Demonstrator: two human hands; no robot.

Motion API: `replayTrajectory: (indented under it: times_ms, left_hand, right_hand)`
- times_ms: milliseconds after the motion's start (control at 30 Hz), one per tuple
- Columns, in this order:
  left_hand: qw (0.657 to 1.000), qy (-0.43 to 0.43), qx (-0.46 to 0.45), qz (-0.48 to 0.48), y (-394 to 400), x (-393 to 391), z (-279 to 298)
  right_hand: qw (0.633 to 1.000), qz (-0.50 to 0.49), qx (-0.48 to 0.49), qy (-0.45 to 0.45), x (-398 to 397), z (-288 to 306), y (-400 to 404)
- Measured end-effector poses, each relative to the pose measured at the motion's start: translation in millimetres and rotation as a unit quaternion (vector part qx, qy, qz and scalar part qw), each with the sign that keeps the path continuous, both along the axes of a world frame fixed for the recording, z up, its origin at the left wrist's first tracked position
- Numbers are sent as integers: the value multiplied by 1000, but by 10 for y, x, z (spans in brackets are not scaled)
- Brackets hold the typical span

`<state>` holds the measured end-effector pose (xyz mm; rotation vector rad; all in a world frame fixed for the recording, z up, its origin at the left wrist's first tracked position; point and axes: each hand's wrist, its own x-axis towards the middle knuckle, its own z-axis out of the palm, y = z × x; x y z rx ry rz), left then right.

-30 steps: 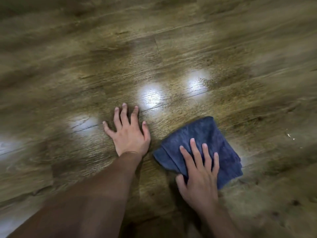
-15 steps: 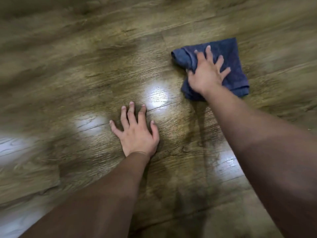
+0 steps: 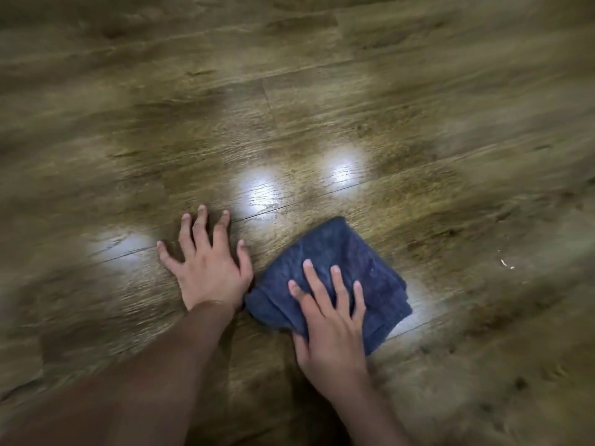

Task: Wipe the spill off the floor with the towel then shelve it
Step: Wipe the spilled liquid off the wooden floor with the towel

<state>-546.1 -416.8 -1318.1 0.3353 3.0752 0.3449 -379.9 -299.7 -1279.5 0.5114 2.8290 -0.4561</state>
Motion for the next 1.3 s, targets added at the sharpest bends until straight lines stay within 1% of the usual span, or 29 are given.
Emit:
replayTrajectory:
  times_ms: [67,167,267,400,467,533,633,733,800,933,1000,1067,1133,1200,1300]
  left_hand:
    - [1000,-1,7,-1,4,-1,7]
    - [1000,-4,6,1,-2,14,13]
    - [1000,-5,3,1,8,14,24]
    - [1000,-3,0,1,1,15,17]
    - [1000,-1,-1,2,8,17,19]
    - [1000,-2,-2,1,0,12,18]
    - [1000,-9,-4,2,7,10,35]
    - [1000,-8,-5,6,13,3,45]
    - [1000,-6,-5,4,15,2,33]
    - [1000,3,-3,2,1,-7,21]
    - [1000,-5,-2,1,7,-2,30]
    - [1000,-10,-2,3,12,-3,37]
    - [1000,-7,-5,2,6,-2,24]
    - [1000,-4,-5,2,0,-8,13]
    - [1000,-19,-9,1,-2,-5,32]
  right_hand:
    - [1000,8,15,-8,10,-31,16]
    - [999,14,31,-8,-198,-17,192]
    - [999,-31,30,3,-686,23,532]
    - [992,-129,11,-2,-1662,31,1150]
    - [988,-151,-15,-19,-2055,44,1441]
    - [987,-155,-25,-31,-2206,47,1564]
    - [992,-122,-13,3,-2006,59,1430]
    - [999,-28,3,33,-1440,65,1042]
    - [999,14,5,38,-968,74,688]
    - [999,44,19,-2,41,37,-60]
    - [997,60,44,-25,371,15,-189]
    - [996,53,59,-43,395,4,-140]
    - [996,32,65,-52,182,13,-25]
    - [996,8,79,-50,-165,25,101]
    - [995,-65,63,-35,-931,-8,426]
